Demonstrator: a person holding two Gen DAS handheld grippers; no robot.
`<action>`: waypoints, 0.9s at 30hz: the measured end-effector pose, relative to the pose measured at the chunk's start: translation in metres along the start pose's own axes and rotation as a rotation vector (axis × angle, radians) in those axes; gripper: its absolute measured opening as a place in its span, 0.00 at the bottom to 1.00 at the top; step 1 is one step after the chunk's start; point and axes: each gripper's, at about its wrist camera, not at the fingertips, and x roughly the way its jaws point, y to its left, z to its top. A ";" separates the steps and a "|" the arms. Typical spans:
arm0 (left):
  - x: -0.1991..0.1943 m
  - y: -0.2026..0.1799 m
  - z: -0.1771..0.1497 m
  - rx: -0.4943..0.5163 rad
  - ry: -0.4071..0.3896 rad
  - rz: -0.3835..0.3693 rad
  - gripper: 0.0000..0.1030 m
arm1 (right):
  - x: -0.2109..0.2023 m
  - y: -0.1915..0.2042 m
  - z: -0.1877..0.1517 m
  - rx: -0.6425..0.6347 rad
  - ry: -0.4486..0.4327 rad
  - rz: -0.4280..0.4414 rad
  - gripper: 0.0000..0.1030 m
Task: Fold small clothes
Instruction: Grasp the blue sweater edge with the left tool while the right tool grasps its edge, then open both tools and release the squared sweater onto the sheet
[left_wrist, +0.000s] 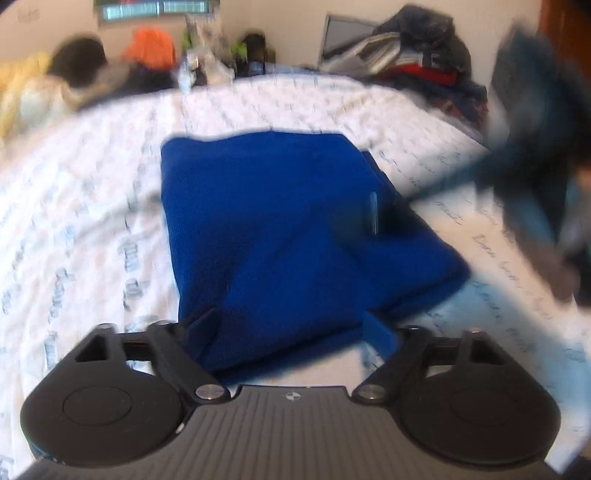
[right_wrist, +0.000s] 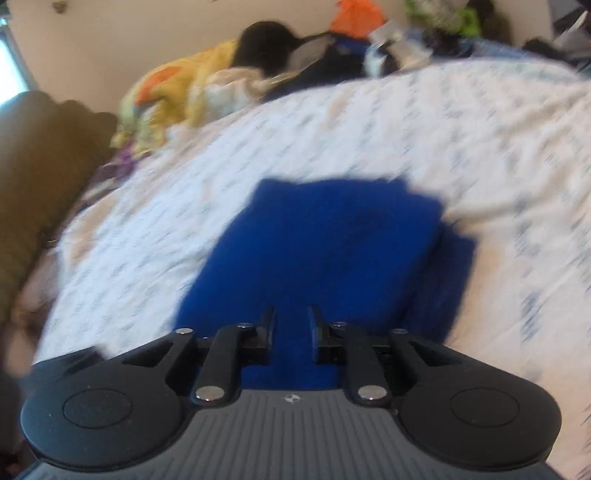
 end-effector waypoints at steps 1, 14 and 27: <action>0.002 -0.004 -0.001 0.021 -0.001 0.024 0.90 | 0.000 -0.004 -0.014 -0.051 -0.074 0.019 0.23; -0.022 0.003 -0.017 -0.093 0.038 0.097 0.83 | -0.024 0.018 -0.038 -0.112 -0.034 -0.103 0.32; -0.039 0.009 -0.027 -0.187 0.034 0.144 0.84 | -0.063 0.013 -0.068 -0.009 -0.120 -0.241 0.77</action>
